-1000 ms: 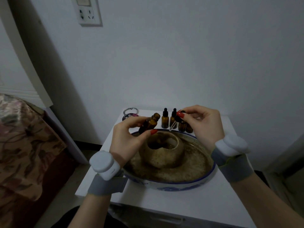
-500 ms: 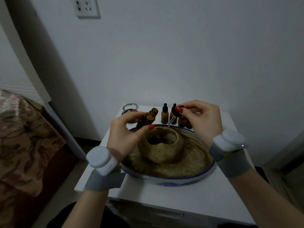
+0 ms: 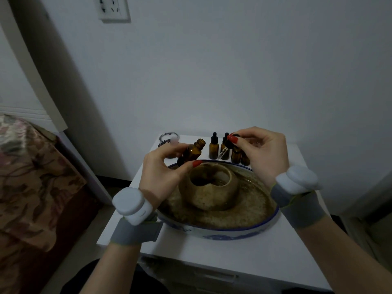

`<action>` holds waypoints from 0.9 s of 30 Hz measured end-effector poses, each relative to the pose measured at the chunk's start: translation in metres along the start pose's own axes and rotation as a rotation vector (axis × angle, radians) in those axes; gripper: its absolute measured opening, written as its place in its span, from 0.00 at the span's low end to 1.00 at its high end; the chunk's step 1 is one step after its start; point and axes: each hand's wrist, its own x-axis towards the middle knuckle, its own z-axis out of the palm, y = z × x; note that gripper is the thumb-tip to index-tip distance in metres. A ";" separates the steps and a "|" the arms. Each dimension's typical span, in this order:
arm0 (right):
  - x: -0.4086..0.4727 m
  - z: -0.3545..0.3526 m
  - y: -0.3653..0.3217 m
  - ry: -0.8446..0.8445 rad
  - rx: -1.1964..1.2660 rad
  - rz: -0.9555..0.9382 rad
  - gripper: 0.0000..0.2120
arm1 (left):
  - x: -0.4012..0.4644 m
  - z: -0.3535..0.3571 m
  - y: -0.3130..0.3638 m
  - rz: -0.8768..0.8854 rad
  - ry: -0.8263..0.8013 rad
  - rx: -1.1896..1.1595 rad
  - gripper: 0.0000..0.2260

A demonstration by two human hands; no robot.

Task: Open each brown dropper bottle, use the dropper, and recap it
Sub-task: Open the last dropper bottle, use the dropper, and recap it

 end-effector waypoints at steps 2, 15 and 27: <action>0.000 0.001 -0.001 -0.001 0.006 -0.005 0.05 | 0.000 0.000 0.000 0.001 0.000 -0.001 0.15; -0.001 0.007 -0.001 -0.035 0.045 -0.050 0.08 | 0.001 -0.001 -0.004 0.000 0.012 0.020 0.14; -0.003 0.011 -0.004 -0.016 0.087 -0.076 0.07 | 0.001 -0.002 -0.002 0.000 0.014 0.024 0.14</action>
